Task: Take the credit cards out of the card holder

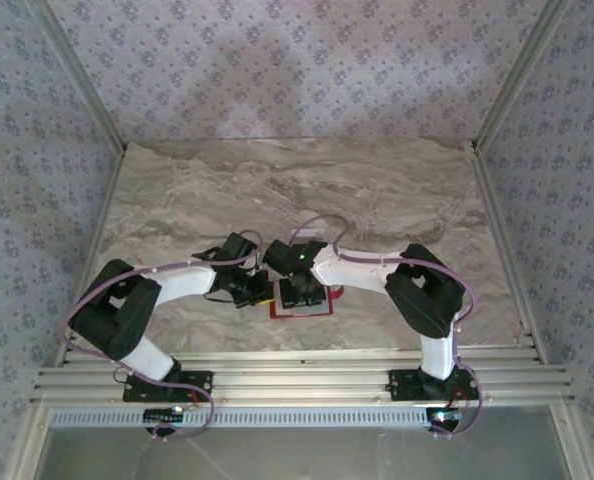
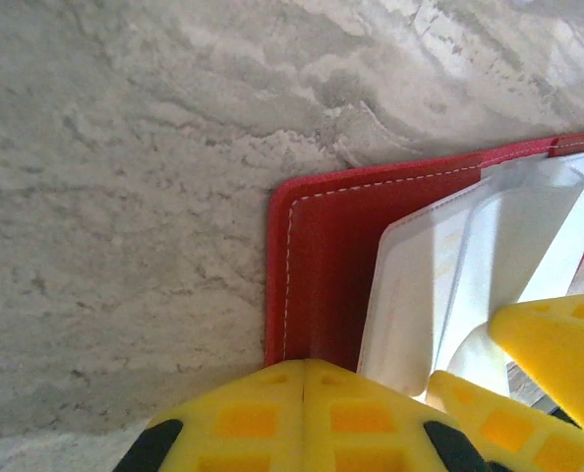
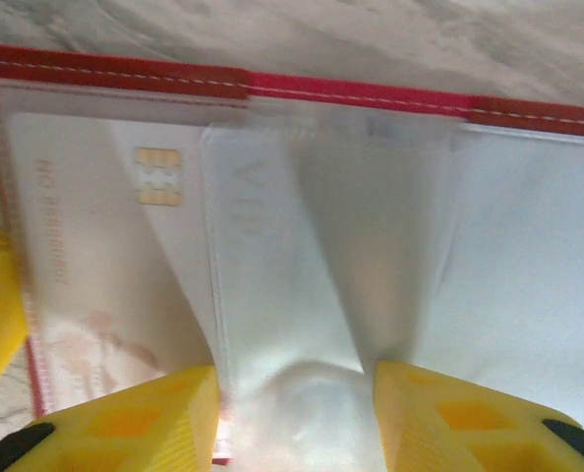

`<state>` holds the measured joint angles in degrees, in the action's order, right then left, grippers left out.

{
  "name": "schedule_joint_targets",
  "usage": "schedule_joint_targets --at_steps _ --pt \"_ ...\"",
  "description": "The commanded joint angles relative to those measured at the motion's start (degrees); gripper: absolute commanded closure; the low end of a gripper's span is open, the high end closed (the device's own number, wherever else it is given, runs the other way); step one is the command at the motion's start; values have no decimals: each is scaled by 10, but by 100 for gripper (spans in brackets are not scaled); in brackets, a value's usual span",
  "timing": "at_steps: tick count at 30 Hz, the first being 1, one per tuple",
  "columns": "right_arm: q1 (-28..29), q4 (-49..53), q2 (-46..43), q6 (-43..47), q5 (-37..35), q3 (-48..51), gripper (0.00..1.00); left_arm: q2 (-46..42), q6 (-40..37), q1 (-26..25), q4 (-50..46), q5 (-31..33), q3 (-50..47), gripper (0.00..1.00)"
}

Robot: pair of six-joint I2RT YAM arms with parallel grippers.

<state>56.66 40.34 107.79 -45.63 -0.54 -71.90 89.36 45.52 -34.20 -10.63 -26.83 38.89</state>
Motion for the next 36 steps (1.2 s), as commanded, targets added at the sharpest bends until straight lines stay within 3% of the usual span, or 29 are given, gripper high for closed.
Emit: schedule_joint_targets --at_steps 1,9,23,36 --pt "4 71 -17 1 -51 -16 52 11 -10 -3 -18 14 0 94" --pt "3 115 -28 -6 -74 -18 45 1 -11 -3 -26 19 3 94" --pt "-10 118 -69 -14 -91 16 45 -51 -13 -14 -70 24 40 94" --pt "-32 120 -109 -19 -107 65 45 29 0 -71 -53 25 99 94"
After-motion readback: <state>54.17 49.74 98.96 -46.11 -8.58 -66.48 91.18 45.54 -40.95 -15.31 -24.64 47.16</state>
